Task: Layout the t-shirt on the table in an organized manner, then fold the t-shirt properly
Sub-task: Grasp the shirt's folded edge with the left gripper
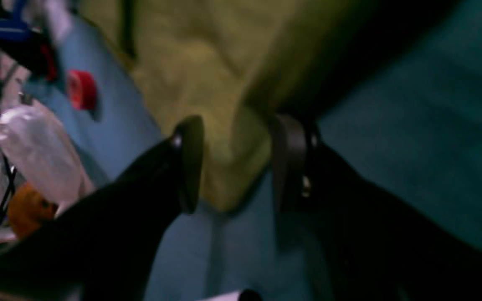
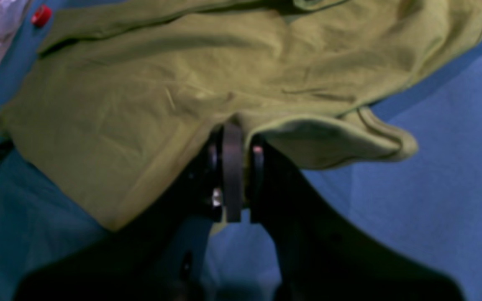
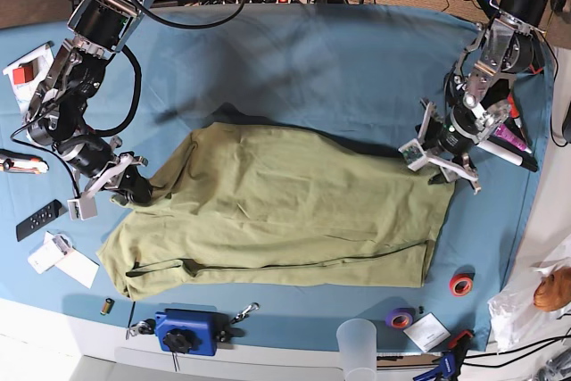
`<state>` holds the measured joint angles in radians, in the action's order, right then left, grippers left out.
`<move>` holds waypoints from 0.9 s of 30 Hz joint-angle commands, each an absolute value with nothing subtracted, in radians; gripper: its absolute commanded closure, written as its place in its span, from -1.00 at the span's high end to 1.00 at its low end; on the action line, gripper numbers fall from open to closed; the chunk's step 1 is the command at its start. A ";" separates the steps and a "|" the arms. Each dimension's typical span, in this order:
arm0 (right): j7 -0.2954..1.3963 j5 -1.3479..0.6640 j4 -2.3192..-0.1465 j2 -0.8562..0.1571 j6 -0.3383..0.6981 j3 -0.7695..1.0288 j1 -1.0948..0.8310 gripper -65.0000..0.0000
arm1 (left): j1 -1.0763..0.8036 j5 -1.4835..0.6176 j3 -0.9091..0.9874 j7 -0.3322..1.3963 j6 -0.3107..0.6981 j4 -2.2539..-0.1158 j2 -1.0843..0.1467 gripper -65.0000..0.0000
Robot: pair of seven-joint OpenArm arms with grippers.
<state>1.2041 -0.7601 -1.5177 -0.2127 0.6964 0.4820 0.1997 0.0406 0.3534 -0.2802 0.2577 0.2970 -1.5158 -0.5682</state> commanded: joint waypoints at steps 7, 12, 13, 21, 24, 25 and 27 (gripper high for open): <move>1.178 -0.785 -1.533 -0.227 0.698 0.484 0.222 -1.00 | 0.056 0.369 -0.272 0.287 0.284 -1.457 -0.582 -0.38; 1.178 -0.785 -1.533 -0.227 0.698 0.484 0.221 -1.00 | 0.078 0.298 -0.272 0.292 0.215 -1.460 -0.582 -1.00; 1.178 -0.785 -1.533 -0.228 0.698 0.484 0.221 -1.00 | 0.087 0.284 -0.272 0.292 0.198 -1.464 -0.582 -1.00; 1.179 -0.785 -1.533 -0.227 0.698 0.484 0.221 -1.00 | 0.212 0.165 -0.272 0.340 0.189 -1.523 -0.542 -1.00; 1.179 -0.785 -1.533 -0.227 0.698 0.484 0.221 -1.00 | 0.257 0.122 -0.272 0.340 0.260 -1.522 -0.490 -1.00; 1.179 -0.785 -1.533 -0.227 0.698 0.484 0.221 -1.00 | 0.268 0.107 -0.272 0.340 0.280 -1.522 -0.468 -1.00; 1.179 -0.785 -1.533 -0.227 0.698 0.484 0.221 -1.00 | 0.284 0.095 -0.272 0.340 0.297 -1.517 -0.422 -1.00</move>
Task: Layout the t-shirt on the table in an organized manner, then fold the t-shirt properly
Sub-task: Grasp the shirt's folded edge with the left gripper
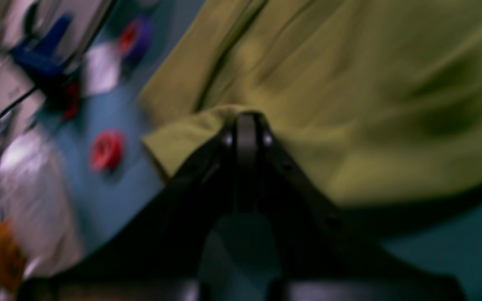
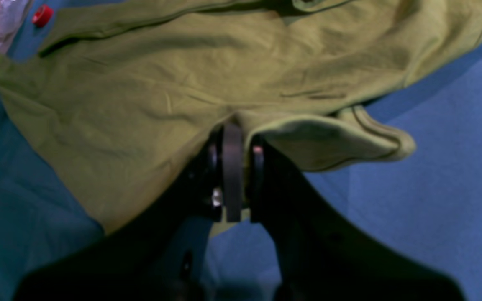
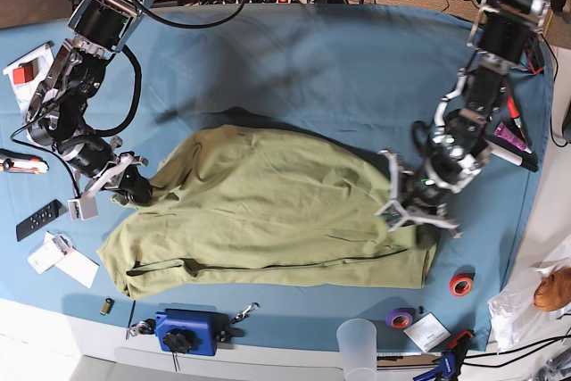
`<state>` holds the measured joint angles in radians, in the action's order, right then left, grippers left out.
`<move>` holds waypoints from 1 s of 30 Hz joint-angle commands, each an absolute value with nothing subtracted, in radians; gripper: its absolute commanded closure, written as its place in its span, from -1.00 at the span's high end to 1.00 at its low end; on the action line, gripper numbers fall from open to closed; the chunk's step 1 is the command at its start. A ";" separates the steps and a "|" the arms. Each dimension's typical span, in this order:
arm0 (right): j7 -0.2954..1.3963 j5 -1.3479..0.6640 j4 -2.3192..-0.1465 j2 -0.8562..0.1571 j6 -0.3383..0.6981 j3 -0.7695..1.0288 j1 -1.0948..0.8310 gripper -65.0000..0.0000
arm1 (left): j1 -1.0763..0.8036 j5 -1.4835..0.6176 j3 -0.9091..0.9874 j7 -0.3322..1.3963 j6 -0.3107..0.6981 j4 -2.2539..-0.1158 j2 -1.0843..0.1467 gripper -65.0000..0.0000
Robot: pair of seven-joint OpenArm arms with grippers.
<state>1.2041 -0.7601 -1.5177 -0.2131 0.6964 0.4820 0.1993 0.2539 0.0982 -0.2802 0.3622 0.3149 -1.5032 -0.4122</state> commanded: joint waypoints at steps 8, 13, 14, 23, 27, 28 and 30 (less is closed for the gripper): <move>1.179 -0.785 -1.533 -0.227 0.698 0.484 0.221 -1.00 | 0.352 0.089 -0.273 0.327 0.282 -1.373 -0.265 -1.00; 1.180 -0.785 -1.533 -0.227 0.698 0.484 0.221 -1.00 | 0.420 0.046 -0.273 0.321 0.374 -1.220 -0.230 -0.82; 1.180 -0.785 -1.533 -0.227 0.698 0.484 0.221 -1.00 | 0.425 0.043 -0.273 0.321 0.392 -1.214 -0.230 -0.54; 1.179 -0.785 -1.533 -0.227 0.698 0.484 0.221 -1.00 | 0.429 -0.001 -0.272 0.606 0.093 -1.402 -0.252 -0.21; 1.179 -0.785 -1.533 -0.227 0.698 0.484 0.221 -1.00 | 0.429 -0.010 -0.272 0.680 0.105 -1.510 -0.300 -0.21; 1.179 -0.784 -1.533 -0.227 0.698 0.484 0.221 -1.00 | 0.429 -0.022 -0.272 0.685 0.105 -1.516 -0.309 -0.21; 1.180 -0.784 -1.533 -0.227 0.698 0.484 0.221 -1.00 | 0.426 -0.047 -0.271 0.689 0.105 -1.516 -0.320 -0.21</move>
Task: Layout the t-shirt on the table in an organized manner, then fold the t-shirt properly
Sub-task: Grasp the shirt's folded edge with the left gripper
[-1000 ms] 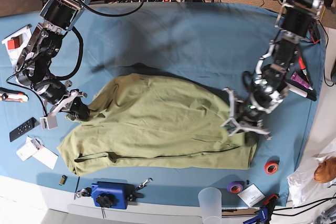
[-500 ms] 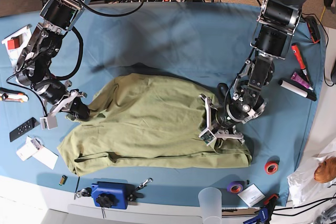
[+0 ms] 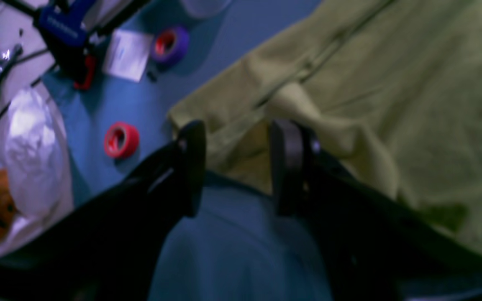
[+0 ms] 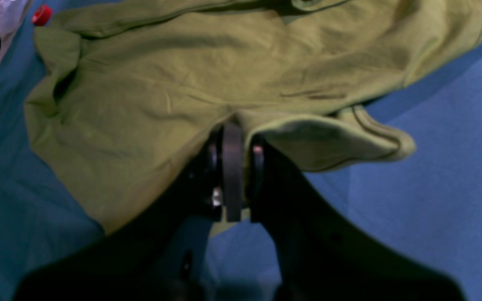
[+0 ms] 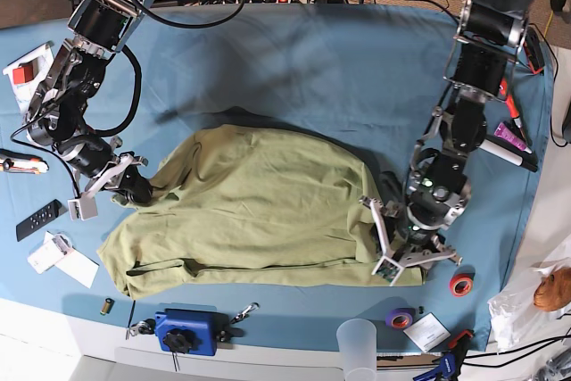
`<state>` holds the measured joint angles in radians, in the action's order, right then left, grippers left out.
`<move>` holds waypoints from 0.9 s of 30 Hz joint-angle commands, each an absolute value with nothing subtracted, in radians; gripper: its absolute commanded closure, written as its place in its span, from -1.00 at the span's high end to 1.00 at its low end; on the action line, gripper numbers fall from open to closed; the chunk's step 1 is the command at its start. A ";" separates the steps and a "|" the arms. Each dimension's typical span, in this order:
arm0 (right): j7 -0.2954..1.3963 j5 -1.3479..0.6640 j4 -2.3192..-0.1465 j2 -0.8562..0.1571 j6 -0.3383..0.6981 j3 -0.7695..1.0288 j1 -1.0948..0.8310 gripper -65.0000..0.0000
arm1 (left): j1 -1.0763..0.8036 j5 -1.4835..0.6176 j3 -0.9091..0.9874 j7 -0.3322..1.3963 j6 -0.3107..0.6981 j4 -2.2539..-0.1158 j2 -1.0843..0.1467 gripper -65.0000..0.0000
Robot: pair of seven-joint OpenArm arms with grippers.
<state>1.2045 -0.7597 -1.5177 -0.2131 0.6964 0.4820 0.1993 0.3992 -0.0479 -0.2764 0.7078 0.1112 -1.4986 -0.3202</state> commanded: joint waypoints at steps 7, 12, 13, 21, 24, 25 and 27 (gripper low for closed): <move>1.182 -0.785 -1.533 -0.227 0.698 0.484 0.218 -1.00 | 0.382 -0.125 -0.272 0.636 0.237 -1.466 -0.321 -0.21; 1.198 -0.785 -1.533 -0.227 0.698 0.484 0.218 -1.00 | 0.389 -0.124 -0.272 0.582 0.234 -1.382 -0.315 -0.44; 1.200 -0.785 -1.533 -0.227 0.698 0.484 0.218 -1.00 | 0.391 -0.125 -0.272 0.570 0.234 -1.365 -0.315 -0.48; 1.201 -0.785 -1.533 -0.227 0.698 0.484 0.218 -1.00 | 0.434 -0.182 -0.272 0.553 0.322 -1.271 -0.311 -0.50; 1.201 -0.785 -1.533 -0.227 0.698 0.484 0.218 -1.00 | 0.435 -0.206 -0.272 0.557 0.339 -1.257 -0.307 -0.50; 1.201 -0.785 -1.533 -0.227 0.698 0.484 0.218 -1.00 | 0.435 -0.206 -0.272 0.560 0.335 -1.253 -0.307 -0.51; 1.201 -0.785 -1.533 -0.227 0.698 0.484 0.218 -1.00 | 0.435 -0.206 -0.272 0.561 0.334 -1.243 -0.308 -0.64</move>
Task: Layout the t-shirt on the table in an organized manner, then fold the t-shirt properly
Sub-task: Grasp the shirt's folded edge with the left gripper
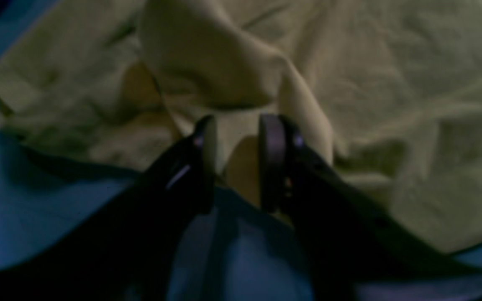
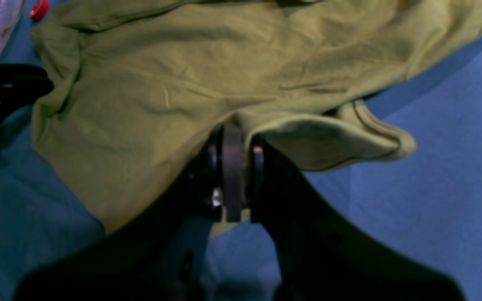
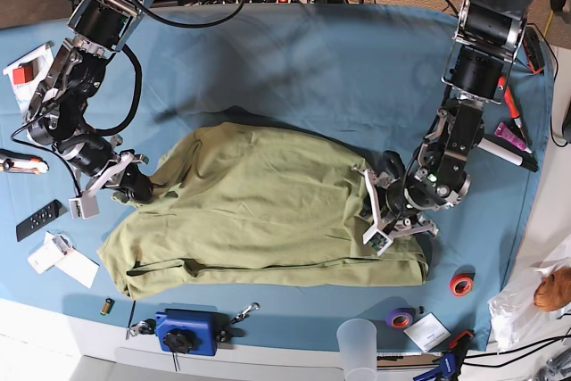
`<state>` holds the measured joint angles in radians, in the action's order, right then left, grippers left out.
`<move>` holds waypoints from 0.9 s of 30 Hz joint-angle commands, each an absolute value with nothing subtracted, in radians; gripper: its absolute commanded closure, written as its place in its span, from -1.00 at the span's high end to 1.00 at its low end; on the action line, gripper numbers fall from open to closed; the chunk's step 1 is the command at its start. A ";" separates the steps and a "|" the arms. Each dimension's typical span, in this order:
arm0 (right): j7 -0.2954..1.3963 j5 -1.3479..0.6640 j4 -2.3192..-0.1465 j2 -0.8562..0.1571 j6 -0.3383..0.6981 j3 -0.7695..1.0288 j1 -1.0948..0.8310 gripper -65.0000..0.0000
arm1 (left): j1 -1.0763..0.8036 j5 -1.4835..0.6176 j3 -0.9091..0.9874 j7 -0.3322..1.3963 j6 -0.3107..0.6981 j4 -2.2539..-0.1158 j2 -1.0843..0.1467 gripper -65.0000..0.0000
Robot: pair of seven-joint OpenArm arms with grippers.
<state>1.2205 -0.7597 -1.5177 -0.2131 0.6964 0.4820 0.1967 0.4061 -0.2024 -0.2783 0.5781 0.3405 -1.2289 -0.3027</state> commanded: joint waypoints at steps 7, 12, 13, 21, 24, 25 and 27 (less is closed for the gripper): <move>1.201 -0.785 -1.533 -0.227 0.698 0.484 0.218 -1.00 | 0.435 -0.187 -0.272 0.567 0.315 -1.214 -0.308 -0.93; 1.201 -0.785 -1.533 -0.227 0.698 0.484 0.218 -1.00 | 0.445 -0.169 -0.272 0.498 0.218 -1.216 -0.307 -0.47; 1.201 -0.785 -1.533 -0.227 0.698 0.484 0.218 -1.00 | 0.450 -0.157 -0.272 0.492 0.218 -1.216 -0.307 -0.40; 1.201 -0.785 -1.533 -0.227 0.698 0.484 0.218 -1.00 | 0.462 -0.152 -0.272 0.523 0.247 -1.205 -0.290 -0.40; 1.205 -0.785 -1.533 -0.227 0.698 0.484 0.218 -1.00 | 0.466 -0.149 -0.272 0.522 0.244 -1.187 -0.291 -0.40; 1.208 -0.785 -1.533 -0.227 0.698 0.484 0.218 -1.00 | 0.466 -0.150 -0.272 0.522 0.245 -1.178 -0.291 -0.40; 1.213 -0.785 -1.533 -0.227 0.698 0.484 0.218 -1.00 | 0.466 -0.150 -0.272 0.522 0.248 -1.153 -0.289 -0.40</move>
